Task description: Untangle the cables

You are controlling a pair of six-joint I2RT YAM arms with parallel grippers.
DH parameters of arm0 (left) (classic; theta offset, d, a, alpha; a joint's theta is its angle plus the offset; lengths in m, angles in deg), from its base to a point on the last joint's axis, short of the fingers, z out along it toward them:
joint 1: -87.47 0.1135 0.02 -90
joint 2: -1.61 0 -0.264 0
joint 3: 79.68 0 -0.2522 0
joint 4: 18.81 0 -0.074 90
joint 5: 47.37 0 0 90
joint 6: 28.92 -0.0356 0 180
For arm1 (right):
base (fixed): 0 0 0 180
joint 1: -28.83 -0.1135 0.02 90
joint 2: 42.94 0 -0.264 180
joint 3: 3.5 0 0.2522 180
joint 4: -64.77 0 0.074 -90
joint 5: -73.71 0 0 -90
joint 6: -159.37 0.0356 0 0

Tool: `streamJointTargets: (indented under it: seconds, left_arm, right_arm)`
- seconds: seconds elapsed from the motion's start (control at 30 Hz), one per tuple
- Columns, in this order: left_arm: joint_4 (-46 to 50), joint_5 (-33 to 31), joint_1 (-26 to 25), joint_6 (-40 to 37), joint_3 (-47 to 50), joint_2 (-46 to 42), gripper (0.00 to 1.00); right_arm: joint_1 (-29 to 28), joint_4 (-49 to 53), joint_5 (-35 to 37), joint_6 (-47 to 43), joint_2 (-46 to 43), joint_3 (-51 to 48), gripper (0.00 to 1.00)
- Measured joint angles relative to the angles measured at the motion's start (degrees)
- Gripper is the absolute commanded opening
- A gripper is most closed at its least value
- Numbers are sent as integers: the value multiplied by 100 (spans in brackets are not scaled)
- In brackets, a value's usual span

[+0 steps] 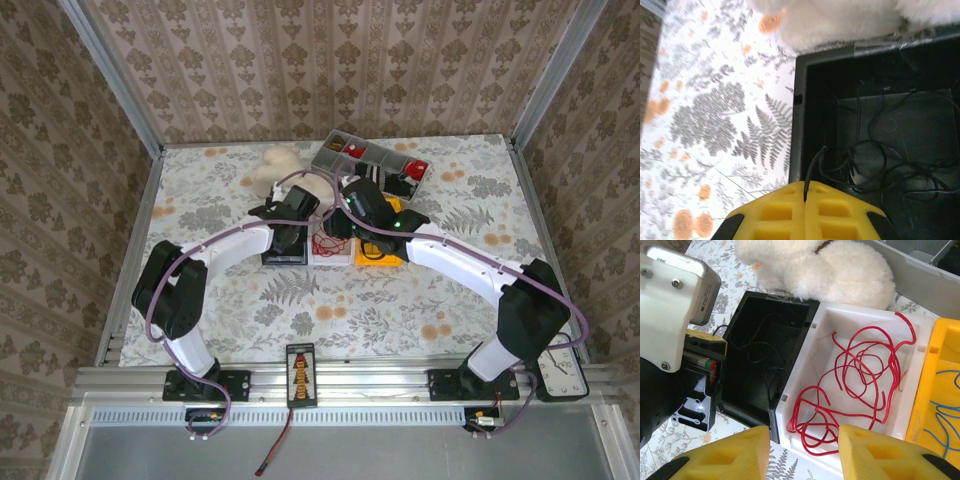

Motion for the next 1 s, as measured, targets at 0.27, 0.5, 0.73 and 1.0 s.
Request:
streamJointTargets:
  seconds: [0.27, 0.5, 0.73, 1.0]
  left_arm:
    - [66, -614, -356, -525, -295, 0, 0]
    - [-107, -1331, -686, -1165, -439, 2, 0]
    - [-317, -1333, -713, -1285, -446, 2, 0]
    - [-490, 208, -256, -483, -170, -105, 0]
  right_arm:
    - [4, -2, 17, 7, -9, -44, 41]
    - [70, 0, 129, 72, -61, -76, 41]
    - [103, 4, 212, 125, -118, -81, 41]
    - [52, 2, 212, 111, -118, -155, 41]
